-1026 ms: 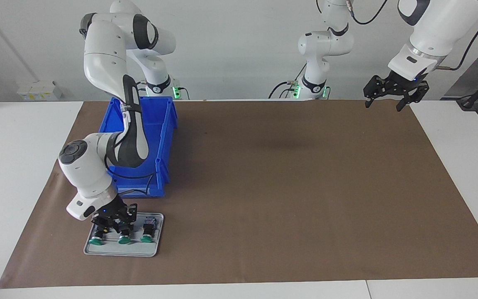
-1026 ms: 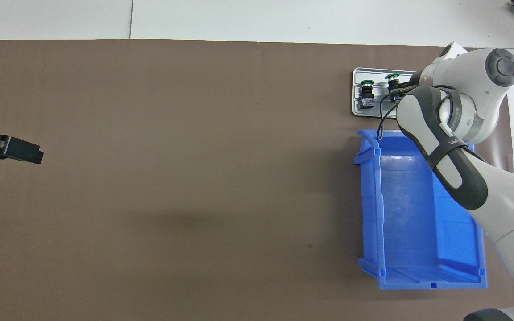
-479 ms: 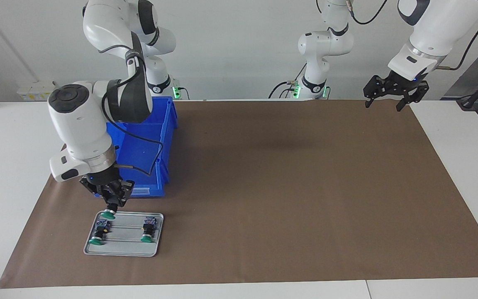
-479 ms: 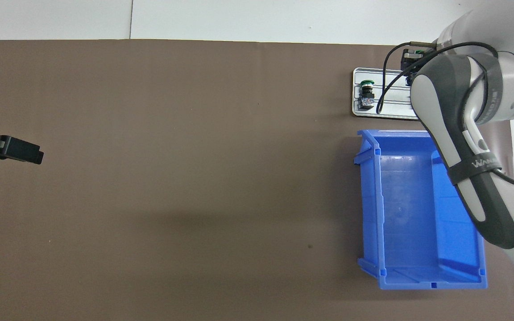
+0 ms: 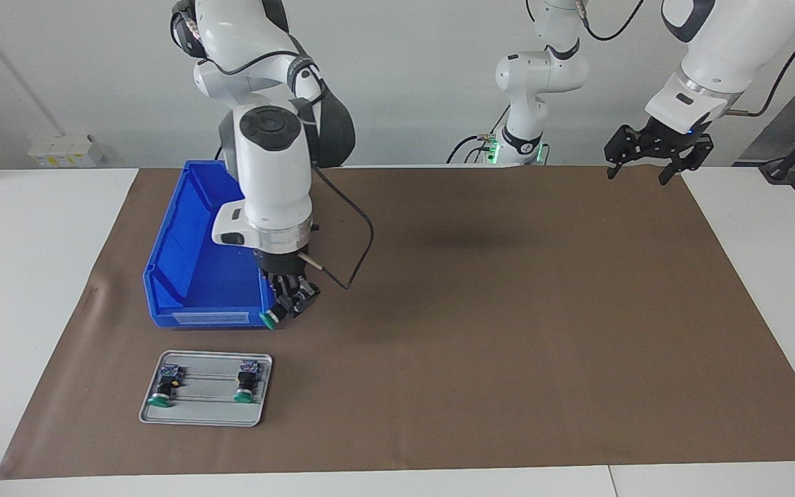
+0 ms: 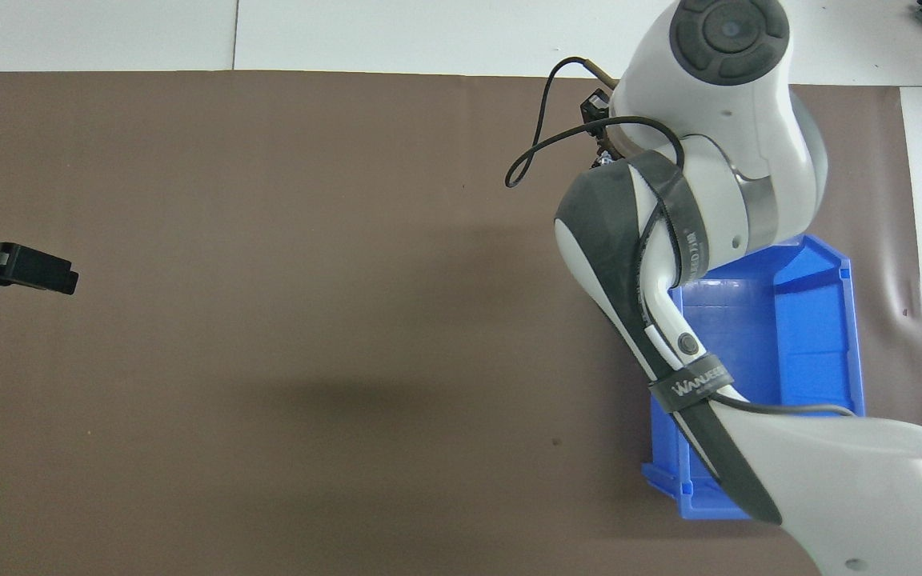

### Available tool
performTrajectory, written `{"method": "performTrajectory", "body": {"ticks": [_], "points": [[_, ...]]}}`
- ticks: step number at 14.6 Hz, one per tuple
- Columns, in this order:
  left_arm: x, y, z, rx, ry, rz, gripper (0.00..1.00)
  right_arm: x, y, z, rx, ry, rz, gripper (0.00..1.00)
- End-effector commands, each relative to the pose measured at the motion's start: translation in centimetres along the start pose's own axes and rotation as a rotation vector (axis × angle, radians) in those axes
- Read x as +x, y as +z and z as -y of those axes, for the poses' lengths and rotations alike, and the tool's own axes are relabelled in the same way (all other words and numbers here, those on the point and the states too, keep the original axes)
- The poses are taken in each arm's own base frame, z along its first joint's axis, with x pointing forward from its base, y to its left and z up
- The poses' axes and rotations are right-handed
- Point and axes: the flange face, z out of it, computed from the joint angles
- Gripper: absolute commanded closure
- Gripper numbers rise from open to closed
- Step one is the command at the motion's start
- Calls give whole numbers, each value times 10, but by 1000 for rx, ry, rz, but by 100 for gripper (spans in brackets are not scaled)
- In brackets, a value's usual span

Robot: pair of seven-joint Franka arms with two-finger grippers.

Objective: Place and press button with both arms
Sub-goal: 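Carry the green button to the table center and set it down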

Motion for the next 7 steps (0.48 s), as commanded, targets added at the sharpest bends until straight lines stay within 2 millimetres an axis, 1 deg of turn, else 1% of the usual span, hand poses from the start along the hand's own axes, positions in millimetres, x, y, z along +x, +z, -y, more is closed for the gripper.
{"method": "performTrajectory", "body": {"ticks": [1, 2, 5, 6, 7], "points": [[-9, 0, 2, 20, -11, -4, 0, -58, -7, 15, 6, 184, -2, 100], [-9, 0, 2, 20, -11, -4, 0, -87, -5, 23, 13, 242, -7, 100], [-9, 0, 2, 20, -11, -4, 0, -161, 0, 38, 45, 371, 17, 100], [-9, 0, 2, 20, -11, -4, 0, -193, 11, 44, 36, 369, 7, 100], [-9, 0, 2, 20, -11, -4, 0, -225, 29, 50, 28, 360, 8, 100]]}}
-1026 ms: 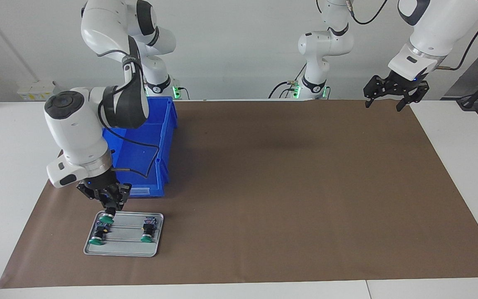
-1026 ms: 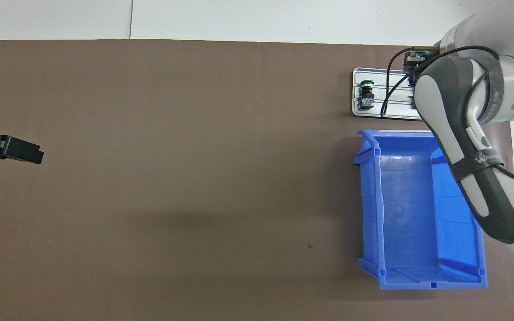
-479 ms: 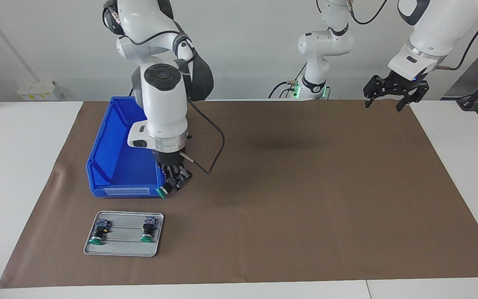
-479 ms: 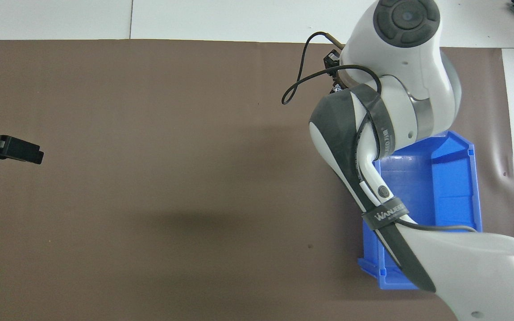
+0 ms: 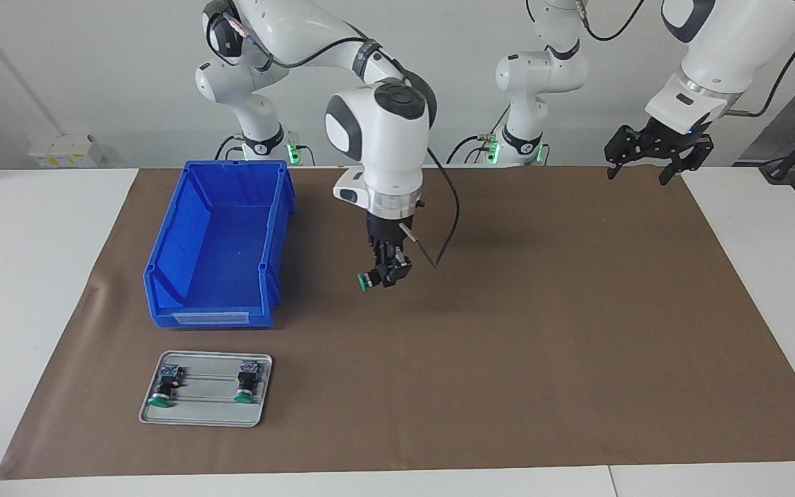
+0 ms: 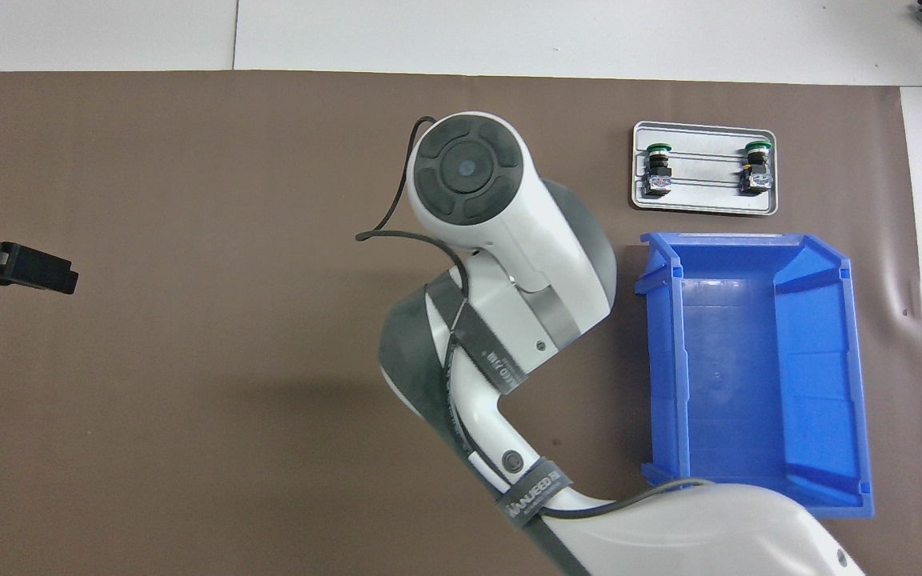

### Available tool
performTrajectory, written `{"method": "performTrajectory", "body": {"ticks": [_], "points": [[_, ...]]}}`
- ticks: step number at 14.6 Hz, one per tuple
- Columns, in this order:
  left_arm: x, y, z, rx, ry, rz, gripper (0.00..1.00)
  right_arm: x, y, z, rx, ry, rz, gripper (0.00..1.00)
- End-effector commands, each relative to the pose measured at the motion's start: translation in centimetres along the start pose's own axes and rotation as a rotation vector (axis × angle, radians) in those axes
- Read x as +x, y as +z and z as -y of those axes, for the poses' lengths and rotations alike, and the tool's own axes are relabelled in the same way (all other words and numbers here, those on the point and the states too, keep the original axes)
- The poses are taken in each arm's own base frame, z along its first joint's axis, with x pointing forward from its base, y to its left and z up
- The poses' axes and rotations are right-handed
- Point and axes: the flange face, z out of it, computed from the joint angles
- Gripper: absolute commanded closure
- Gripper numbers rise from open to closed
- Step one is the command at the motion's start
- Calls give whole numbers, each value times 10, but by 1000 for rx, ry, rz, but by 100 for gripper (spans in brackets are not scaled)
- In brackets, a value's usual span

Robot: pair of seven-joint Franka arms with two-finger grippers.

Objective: Place and press button with both arms
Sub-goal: 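Carry the green button to the table center and set it down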

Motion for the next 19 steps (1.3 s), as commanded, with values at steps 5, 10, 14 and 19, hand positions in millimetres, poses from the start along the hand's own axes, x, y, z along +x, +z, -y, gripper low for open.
{"method": "performTrajectory", "body": {"ticks": [5, 10, 14, 19], "points": [[-9, 0, 2, 20, -11, -4, 0, -124, 91, -18, 39, 113, 18, 100], [-9, 1, 2, 20, -12, -2, 0, -156, 111, -37, 79, 173, 67, 100], [-8, 0, -3, 21, -10, -7, 0, -175, 135, -49, 65, 194, 43, 100], [-6, 3, -4, 23, 16, -19, 0, -181, 138, -52, 86, 200, 65, 20]]}}
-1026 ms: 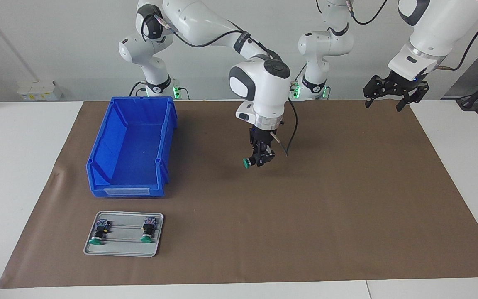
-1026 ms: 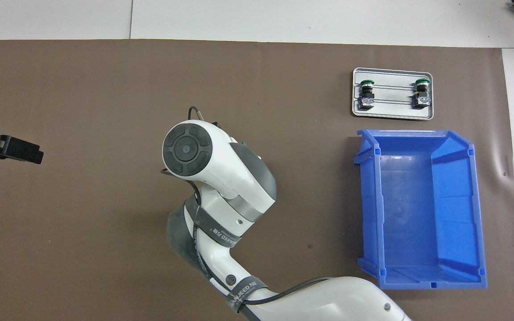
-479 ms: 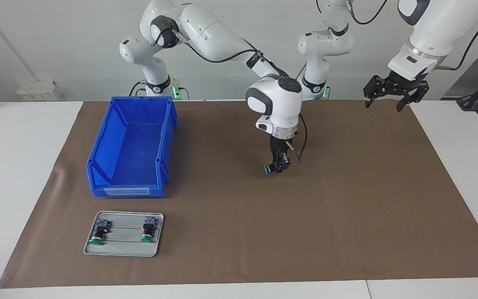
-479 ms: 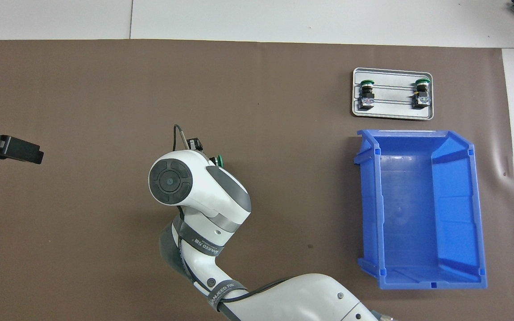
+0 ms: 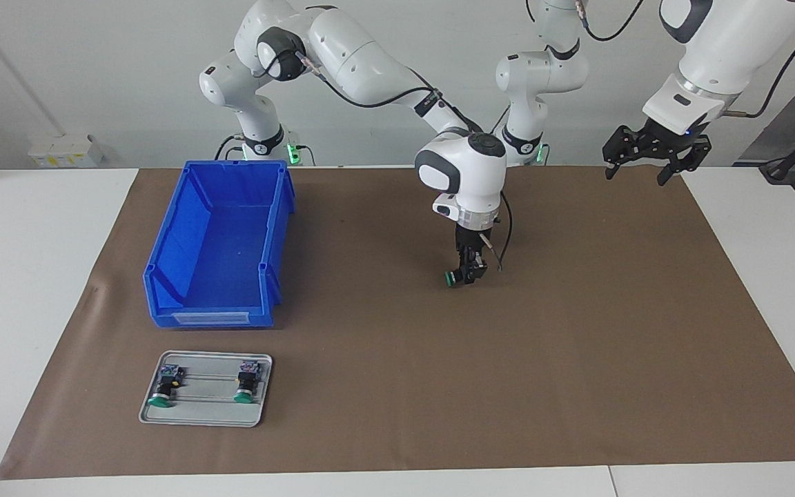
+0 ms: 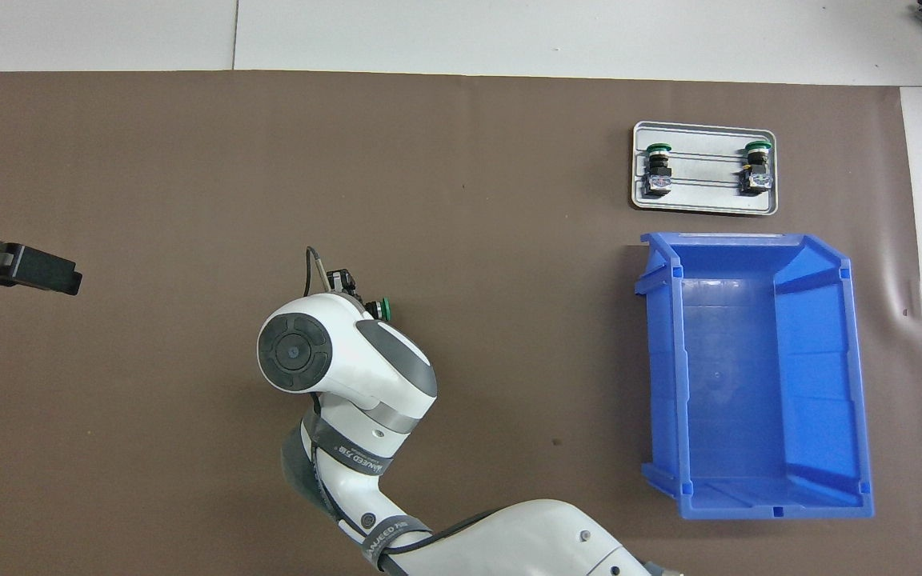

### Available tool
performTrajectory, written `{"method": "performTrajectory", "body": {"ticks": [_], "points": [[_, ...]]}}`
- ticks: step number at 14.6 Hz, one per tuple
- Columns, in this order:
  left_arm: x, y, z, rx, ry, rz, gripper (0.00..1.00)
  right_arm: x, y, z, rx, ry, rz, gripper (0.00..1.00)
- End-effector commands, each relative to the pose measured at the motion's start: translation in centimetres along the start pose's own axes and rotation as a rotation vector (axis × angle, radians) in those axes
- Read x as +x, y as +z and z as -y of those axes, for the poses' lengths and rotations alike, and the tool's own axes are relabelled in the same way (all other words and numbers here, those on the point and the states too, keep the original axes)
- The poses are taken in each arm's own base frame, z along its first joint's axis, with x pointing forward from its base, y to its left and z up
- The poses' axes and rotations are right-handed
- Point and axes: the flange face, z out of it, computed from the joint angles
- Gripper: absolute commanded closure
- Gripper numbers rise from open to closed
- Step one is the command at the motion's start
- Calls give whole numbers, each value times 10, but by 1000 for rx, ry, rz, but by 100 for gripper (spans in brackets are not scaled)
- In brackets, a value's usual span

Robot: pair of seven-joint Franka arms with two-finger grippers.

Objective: Place and press button with both arms
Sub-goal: 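Carry the green button to the table center and set it down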

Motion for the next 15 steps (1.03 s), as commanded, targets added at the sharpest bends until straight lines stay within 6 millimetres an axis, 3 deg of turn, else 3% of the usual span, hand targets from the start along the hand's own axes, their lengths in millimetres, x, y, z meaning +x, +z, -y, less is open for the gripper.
{"method": "performTrajectory", "body": {"ticks": [1, 5, 8, 12, 15], "points": [[-5, 1, -2, 26, 31, -31, 0, 1, 3, -1, 35, 9, -1, 0], [-6, 13, -6, 27, 152, -37, 0, -8, -11, -6, 75, -71, -52, 0], [-6, 21, -11, 26, 365, -43, 0, 24, -50, 14, 98, -185, -73, 0], [5, 47, -41, 7, 669, -121, 5, 128, -111, 41, 106, -377, -83, 0], [14, 70, -79, 12, 836, -132, 5, 211, -147, 59, 101, -535, -107, 0]]}}
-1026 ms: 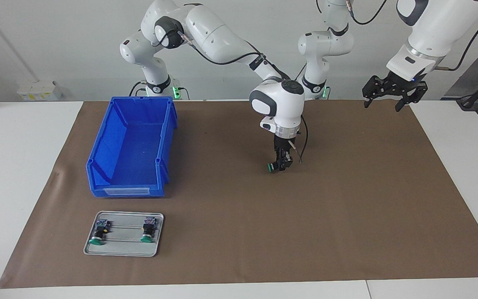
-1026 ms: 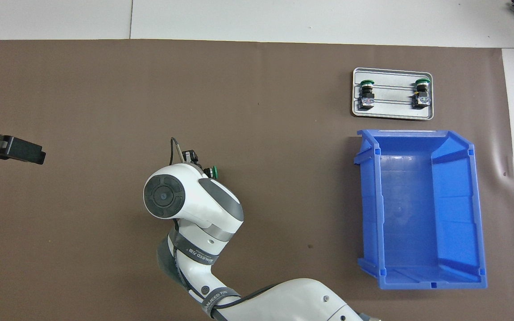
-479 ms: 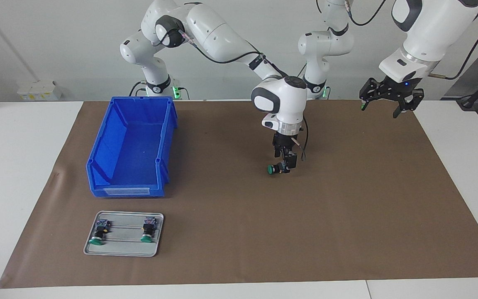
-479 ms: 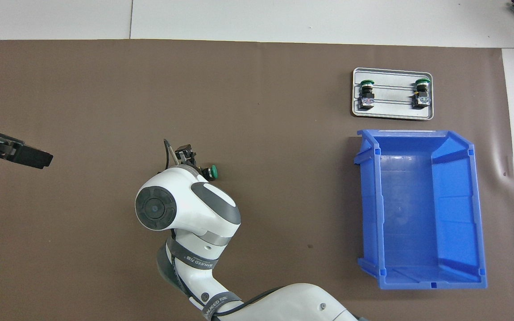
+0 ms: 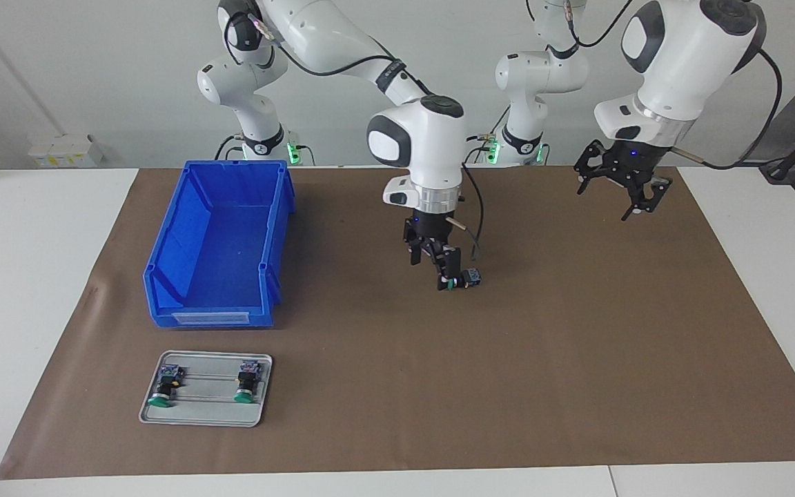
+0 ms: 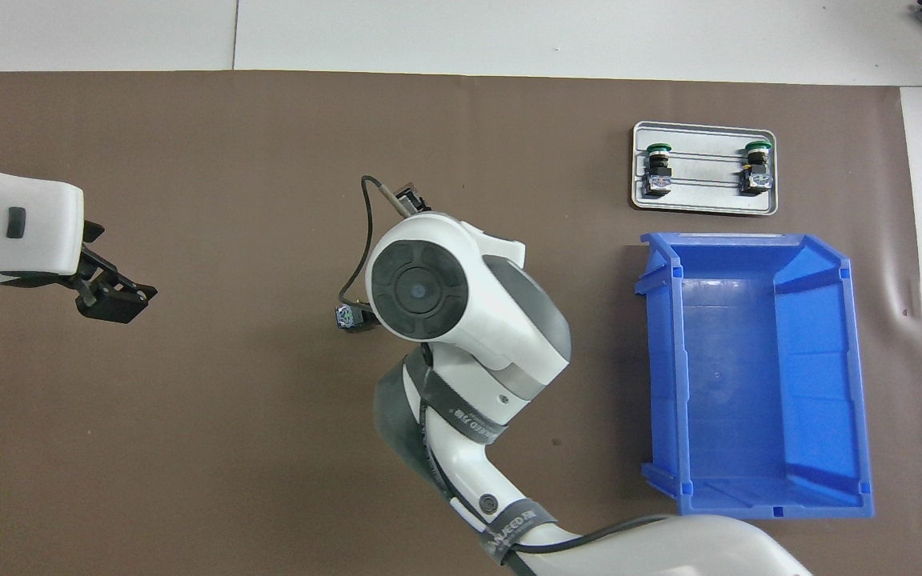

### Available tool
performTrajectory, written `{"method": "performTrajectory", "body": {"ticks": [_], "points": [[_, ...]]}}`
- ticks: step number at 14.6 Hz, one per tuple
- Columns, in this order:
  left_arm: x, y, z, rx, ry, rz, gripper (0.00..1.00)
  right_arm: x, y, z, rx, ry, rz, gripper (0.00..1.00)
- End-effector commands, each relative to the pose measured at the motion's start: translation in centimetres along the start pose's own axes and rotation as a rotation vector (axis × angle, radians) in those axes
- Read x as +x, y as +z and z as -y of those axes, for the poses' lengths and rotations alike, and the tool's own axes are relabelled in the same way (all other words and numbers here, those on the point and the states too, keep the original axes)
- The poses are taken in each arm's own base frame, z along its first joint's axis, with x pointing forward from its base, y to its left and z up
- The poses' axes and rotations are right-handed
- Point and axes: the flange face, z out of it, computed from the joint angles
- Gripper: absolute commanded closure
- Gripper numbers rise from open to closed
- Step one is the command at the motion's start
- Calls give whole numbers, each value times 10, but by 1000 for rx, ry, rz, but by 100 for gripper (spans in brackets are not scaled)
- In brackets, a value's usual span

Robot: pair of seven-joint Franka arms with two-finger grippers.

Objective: Place and press button with both arms
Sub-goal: 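Carry the green button to the table center and set it down, then withdraw the right gripper to rest while the left gripper approaches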

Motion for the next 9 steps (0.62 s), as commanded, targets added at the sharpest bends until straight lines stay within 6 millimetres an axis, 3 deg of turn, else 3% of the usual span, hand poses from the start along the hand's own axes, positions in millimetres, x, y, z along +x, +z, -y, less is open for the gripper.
{"method": "performTrajectory", "body": {"ticks": [1, 3, 5, 9], "points": [[16, 24, -25, 4, 163, -24, 5, 67, -24, -32, -17, -123, 15, 0], [33, 63, -41, -18, 312, -50, 7, 130, -43, -46, -21, -226, 45, 0], [65, 98, -63, -31, 378, -55, 10, 186, -69, -65, -22, -324, 60, 0], [99, 141, -84, -12, 367, -83, 14, 268, -106, -106, -47, -499, 44, 0]]}}
